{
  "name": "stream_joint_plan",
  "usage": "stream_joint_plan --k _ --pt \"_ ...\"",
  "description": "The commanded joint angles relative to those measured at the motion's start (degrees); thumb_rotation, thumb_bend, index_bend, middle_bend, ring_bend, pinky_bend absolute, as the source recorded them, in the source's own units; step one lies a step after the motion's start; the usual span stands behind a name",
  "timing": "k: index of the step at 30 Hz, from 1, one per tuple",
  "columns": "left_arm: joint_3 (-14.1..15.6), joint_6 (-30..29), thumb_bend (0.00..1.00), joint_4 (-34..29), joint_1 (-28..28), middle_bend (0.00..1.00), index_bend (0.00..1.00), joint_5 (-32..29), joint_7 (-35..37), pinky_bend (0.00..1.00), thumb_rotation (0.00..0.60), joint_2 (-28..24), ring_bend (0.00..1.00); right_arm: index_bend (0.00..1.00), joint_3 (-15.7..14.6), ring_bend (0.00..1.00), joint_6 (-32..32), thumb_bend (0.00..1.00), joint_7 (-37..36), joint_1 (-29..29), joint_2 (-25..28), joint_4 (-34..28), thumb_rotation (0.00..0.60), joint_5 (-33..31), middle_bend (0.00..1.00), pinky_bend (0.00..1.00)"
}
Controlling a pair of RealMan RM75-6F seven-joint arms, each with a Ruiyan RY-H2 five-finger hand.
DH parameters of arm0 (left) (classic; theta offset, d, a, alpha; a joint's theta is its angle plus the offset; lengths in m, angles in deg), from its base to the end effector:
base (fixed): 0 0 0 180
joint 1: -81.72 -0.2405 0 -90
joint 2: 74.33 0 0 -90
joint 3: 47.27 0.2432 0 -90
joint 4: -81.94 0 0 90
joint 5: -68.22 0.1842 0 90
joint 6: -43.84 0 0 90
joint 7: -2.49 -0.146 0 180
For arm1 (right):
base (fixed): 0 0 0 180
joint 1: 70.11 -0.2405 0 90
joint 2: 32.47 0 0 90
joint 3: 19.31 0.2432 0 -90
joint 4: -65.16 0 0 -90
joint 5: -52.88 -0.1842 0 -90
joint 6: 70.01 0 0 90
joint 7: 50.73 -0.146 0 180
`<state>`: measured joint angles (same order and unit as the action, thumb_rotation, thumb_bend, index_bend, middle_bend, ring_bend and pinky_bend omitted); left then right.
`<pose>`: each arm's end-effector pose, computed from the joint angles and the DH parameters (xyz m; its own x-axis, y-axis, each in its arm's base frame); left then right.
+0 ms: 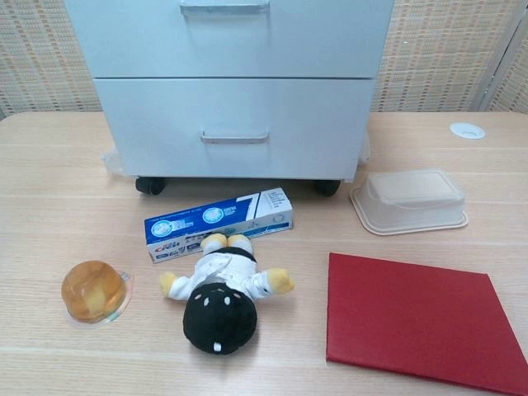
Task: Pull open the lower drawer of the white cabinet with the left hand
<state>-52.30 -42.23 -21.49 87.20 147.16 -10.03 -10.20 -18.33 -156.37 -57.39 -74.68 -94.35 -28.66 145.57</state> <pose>-0.2656 0.1857 0.1749 0.4075 -0.0193 0.9130 0.9106 0.0843 -0.4046 -0.2739 -0.1712 0.1782 0.3087 -0.0271 0.9508 -0.9455 -0.1181 0.3036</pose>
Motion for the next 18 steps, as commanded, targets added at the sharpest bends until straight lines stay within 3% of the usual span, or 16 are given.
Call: stream_joint_plan --k 1,18 --pt "0.0 -0.2 0.46 0.1 0.0 0.39 0.33 0.3 0.2 0.33 0.600 0.1 0.43 0.26 0.0 0.13 0.0 0.33 0.0 0.0 0.0 0.0 0.600 0.1 0.22 0.16" --pt "-0.7 0.6 0.46 -3.6 2.9 0.39 0.33 6.8 1.2 0.33 0.600 -0.8 0.43 0.26 0.0 0.13 0.3 0.33 0.0 -0.5 -0.2 -0.1 0.600 0.4 0.22 0.16"
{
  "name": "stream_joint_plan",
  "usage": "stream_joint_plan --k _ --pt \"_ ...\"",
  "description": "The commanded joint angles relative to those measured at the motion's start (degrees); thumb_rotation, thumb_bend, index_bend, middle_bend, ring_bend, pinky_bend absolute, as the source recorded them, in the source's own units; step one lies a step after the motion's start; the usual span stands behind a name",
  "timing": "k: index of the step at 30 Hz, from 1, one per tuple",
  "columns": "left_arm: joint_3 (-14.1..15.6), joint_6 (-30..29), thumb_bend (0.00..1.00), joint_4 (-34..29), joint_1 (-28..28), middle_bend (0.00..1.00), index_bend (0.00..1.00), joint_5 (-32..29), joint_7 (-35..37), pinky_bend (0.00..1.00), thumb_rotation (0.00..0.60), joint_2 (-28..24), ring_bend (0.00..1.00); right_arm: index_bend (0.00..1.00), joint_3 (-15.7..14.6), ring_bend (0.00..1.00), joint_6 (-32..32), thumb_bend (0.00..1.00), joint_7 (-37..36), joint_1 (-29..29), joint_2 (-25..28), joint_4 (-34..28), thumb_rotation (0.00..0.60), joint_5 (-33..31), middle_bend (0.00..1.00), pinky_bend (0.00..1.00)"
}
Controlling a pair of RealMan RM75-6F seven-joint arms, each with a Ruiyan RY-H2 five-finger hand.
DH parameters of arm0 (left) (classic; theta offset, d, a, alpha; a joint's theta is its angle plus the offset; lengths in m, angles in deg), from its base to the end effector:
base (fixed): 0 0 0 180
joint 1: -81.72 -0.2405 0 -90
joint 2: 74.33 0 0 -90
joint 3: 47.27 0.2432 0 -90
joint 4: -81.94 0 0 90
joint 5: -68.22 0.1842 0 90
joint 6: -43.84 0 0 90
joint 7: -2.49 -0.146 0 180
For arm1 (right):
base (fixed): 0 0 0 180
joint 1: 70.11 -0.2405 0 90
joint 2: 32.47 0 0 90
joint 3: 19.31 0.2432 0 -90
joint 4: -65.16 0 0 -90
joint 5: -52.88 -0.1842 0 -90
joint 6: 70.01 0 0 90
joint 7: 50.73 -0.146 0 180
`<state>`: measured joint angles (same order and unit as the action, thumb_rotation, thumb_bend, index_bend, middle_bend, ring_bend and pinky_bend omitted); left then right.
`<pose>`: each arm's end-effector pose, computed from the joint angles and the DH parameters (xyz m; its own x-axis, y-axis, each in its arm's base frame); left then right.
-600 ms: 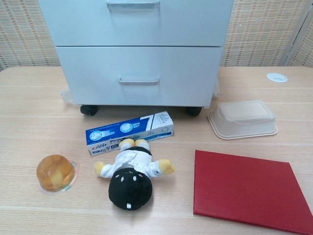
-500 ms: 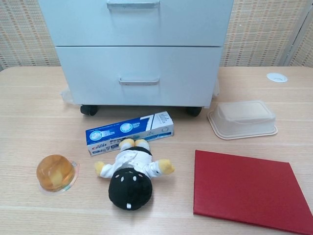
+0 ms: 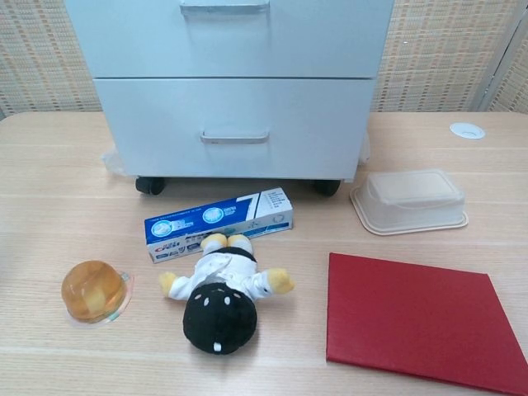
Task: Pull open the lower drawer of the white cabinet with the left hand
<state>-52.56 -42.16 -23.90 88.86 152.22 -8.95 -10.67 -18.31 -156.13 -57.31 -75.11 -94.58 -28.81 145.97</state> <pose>-0.2399 0.1932 0.1727 0.3636 -0.0487 0.9303 0.9302 -0.0346 -0.3654 -0.2712 -0.1731 0.1759 0.3049 -0.0297 0.9519 -0.9452 -0.1319 0.2986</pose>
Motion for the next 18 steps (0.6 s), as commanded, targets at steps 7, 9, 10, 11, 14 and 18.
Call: stream_joint_plan --k 7,9,10,11,14,18 --pt "-1.9 5.1 0.46 -5.2 6.3 0.39 0.33 7.1 3.9 0.33 0.600 -3.4 0.43 0.26 0.0 0.13 0.3 0.33 -0.1 -0.4 0.3 0.1 0.600 0.2 0.22 0.16" --pt "-2.5 7.0 0.46 -6.5 8.3 0.39 0.33 8.4 5.2 0.35 0.600 -4.3 0.44 0.26 0.0 0.13 0.6 0.33 -0.2 -0.5 0.4 0.1 0.600 0.2 0.22 0.16" --pt "-2.9 7.5 0.46 -6.8 9.1 0.39 0.32 8.8 5.5 0.42 0.600 -4.2 0.46 0.26 -0.1 0.13 0.7 0.33 -0.1 -0.6 0.3 0.1 0.600 0.2 0.23 0.16" --pt "-3.4 8.1 0.46 -7.3 10.2 0.41 0.32 9.3 5.9 0.51 0.600 -3.9 0.49 0.26 -0.1 0.13 0.9 0.33 -0.1 -0.7 0.3 0.1 0.600 0.2 0.22 0.16" --pt "-4.8 10.3 0.46 -8.2 12.9 0.52 0.29 9.3 5.9 0.76 0.600 -2.8 0.65 0.26 -0.2 0.13 1.2 0.33 -0.2 -0.9 0.1 0.2 0.600 0.2 0.22 0.16" --pt "-7.0 12.7 0.46 -8.6 16.2 0.70 0.25 6.5 5.2 0.93 0.600 0.0 0.82 0.26 -0.3 0.13 1.4 0.33 -0.5 -1.0 0.0 0.6 0.600 0.2 0.23 0.16"
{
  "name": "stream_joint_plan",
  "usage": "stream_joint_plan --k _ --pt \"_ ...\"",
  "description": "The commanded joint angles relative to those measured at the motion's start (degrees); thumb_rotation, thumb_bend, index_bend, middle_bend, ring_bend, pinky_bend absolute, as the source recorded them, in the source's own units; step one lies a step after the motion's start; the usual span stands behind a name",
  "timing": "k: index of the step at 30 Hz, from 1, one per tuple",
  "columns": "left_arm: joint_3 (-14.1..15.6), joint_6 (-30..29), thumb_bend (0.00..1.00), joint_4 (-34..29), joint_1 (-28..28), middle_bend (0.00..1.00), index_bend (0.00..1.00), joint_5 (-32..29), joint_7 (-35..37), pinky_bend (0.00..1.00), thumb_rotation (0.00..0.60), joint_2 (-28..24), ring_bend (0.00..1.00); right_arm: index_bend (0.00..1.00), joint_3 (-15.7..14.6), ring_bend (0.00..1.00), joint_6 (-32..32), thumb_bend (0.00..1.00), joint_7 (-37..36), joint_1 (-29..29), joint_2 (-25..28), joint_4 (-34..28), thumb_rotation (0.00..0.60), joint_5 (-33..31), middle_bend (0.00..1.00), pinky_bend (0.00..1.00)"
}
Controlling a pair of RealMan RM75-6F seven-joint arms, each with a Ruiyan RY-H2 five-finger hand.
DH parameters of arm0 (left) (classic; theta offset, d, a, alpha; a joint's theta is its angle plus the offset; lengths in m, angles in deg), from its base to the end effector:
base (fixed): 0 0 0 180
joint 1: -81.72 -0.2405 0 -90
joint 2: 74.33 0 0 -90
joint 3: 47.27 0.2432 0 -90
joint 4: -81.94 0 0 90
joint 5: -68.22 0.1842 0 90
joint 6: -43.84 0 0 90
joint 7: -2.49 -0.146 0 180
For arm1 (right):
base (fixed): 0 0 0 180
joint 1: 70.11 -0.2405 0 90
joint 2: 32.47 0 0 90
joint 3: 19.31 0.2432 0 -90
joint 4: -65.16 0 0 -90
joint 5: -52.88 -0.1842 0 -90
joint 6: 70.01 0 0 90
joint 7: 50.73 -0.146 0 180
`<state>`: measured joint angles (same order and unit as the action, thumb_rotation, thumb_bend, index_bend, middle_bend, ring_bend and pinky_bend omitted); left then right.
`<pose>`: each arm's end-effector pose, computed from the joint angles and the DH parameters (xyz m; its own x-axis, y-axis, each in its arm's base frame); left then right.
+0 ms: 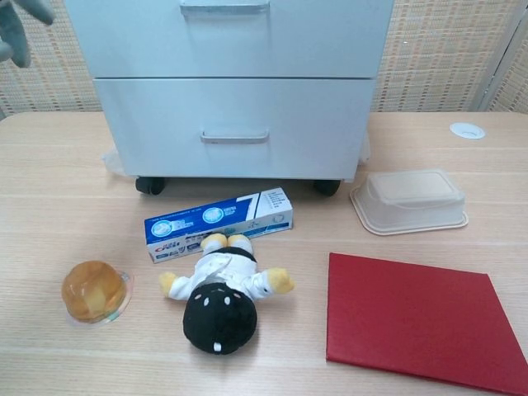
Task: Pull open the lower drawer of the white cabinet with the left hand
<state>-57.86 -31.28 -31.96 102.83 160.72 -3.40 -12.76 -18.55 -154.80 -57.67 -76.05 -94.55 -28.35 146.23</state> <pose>-0.1339 0.2397 0.1606 0.2175 -0.0020 0.9760 0.8625 -0.4678 -0.1932 -0.2710 -0.1767 0.1728 0.3111 -0.0521 0.9489 -0.9422 -0.1477 0.3008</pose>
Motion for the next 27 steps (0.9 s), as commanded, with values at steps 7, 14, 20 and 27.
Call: stream_joint_plan --k 7,14,20,27 --pt "-5.2 4.8 0.46 -0.7 7.2 0.88 0.23 -8.6 -4.0 1.00 0.600 7.3 0.98 0.26 -0.3 0.13 0.1 0.33 -0.7 0.0 0.0 0.7 0.600 0.1 0.22 0.16" --pt "-8.1 6.5 0.47 -0.6 11.4 0.93 0.23 -14.5 -6.9 1.00 0.600 11.0 1.00 0.26 -0.5 0.13 -0.2 0.33 -1.2 0.2 0.1 1.1 0.600 0.0 0.22 0.16" --pt "-10.2 8.8 0.47 1.4 15.0 0.94 0.23 -20.2 -7.3 1.00 0.600 13.8 1.00 0.26 -0.6 0.13 0.1 0.33 -1.5 0.2 -0.2 1.6 0.600 -0.2 0.23 0.16" --pt "-11.7 10.2 0.47 4.6 18.8 0.95 0.23 -25.3 -8.8 1.00 0.600 16.7 1.00 0.26 -0.6 0.13 -0.2 0.33 -2.1 0.5 -0.1 2.2 0.600 -0.5 0.22 0.16"
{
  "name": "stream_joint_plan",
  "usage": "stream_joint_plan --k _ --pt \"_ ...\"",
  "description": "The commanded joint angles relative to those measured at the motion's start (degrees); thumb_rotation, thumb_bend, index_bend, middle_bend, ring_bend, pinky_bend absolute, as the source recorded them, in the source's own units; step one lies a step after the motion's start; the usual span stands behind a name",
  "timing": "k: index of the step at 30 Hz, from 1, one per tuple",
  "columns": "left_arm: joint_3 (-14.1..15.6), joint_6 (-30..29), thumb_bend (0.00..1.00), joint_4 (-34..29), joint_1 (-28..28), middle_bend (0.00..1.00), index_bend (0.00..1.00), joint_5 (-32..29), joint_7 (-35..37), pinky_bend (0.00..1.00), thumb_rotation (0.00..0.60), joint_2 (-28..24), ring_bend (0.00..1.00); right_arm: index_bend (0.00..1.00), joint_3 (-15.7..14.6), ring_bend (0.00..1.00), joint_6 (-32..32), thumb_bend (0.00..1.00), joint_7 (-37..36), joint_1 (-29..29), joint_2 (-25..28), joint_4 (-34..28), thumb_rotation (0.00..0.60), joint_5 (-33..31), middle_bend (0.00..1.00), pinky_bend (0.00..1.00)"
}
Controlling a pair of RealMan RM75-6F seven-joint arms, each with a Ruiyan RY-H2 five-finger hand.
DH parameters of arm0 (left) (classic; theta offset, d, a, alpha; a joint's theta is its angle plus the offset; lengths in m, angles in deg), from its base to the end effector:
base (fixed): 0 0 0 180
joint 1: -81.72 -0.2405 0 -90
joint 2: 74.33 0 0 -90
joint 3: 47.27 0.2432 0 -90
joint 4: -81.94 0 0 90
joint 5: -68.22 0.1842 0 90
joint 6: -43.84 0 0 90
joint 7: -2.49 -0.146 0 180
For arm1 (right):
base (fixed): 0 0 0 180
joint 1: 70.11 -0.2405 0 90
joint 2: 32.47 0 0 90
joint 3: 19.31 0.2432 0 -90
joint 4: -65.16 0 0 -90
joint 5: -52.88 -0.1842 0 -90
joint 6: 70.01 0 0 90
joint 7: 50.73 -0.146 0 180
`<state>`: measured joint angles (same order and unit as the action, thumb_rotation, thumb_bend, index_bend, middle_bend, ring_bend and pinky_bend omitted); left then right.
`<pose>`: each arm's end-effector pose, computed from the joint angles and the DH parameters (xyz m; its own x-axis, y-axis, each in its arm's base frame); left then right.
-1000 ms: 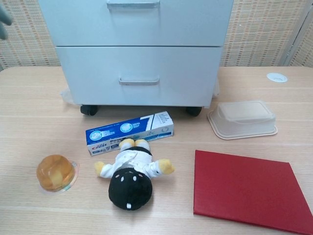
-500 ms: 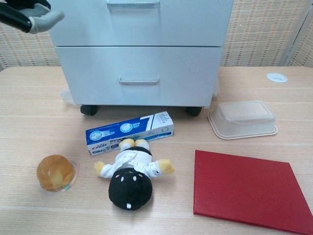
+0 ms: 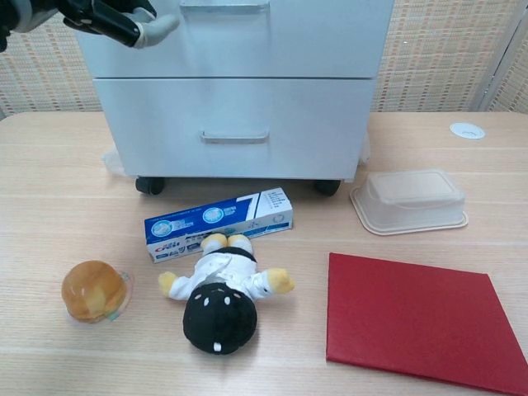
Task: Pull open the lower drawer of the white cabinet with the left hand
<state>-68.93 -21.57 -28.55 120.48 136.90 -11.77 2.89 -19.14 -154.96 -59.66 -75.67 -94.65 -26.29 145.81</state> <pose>-0.0569 0.3097 0.1066 0.0643 0.0984 0.9931 0.8867 -0.4622 -0.0116 -0.2802 -0.1738 0.1745 0.3098 -0.0621 0.9488 -0.9451 -0.1296 0.3001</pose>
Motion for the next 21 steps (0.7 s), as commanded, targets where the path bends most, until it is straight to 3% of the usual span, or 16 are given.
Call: stream_joint_plan --k 1,21 --pt "-0.8 0.5 0.47 1.7 1.5 0.95 0.23 -2.0 -0.5 1.00 0.600 1.3 1.00 0.26 -0.1 0.13 -0.1 0.33 -0.2 0.1 0.0 0.2 0.600 -0.1 0.23 0.16" --pt "-0.5 0.4 0.47 5.9 5.7 0.95 0.27 -7.2 -2.2 1.00 0.600 3.4 1.00 0.26 -0.4 0.13 -1.1 0.33 -1.8 1.4 0.0 1.8 0.600 -0.8 0.22 0.16"
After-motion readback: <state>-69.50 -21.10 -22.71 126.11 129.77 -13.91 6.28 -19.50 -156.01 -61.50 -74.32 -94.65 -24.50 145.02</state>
